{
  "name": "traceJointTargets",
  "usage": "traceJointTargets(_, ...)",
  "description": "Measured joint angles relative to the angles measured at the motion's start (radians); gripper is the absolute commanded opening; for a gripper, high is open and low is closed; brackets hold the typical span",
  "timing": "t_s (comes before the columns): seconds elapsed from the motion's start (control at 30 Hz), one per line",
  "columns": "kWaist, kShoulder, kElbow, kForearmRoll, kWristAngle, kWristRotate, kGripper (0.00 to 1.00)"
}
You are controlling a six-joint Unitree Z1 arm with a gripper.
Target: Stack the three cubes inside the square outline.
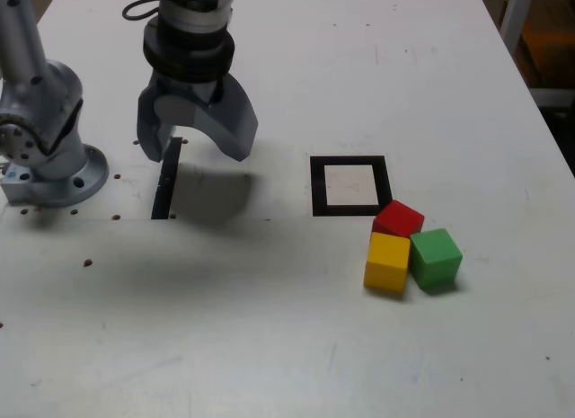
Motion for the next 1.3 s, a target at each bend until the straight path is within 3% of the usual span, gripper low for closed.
traceJointTargets(0.27, 0.011, 0.004, -0.016, 0.020, -0.016, 0.013, 0.99)
traceJointTargets(0.47, 0.036, 0.043, -0.116, 0.135, -0.029, 0.024, 1.00)
traceJointTargets(0.57, 0.035, 0.088, -0.215, 0.210, -0.009, 0.024, 1.00)
traceJointTargets(0.83, 0.009, 0.145, -0.401, 0.231, 0.006, 0.019, 1.00)
traceJointTargets(1.13, -0.115, 0.306, -0.711, 0.389, 0.062, -0.008, 1.00)
traceJointTargets(1.3, -0.124, 0.411, -0.886, 0.427, 0.077, 0.051, 1.00)
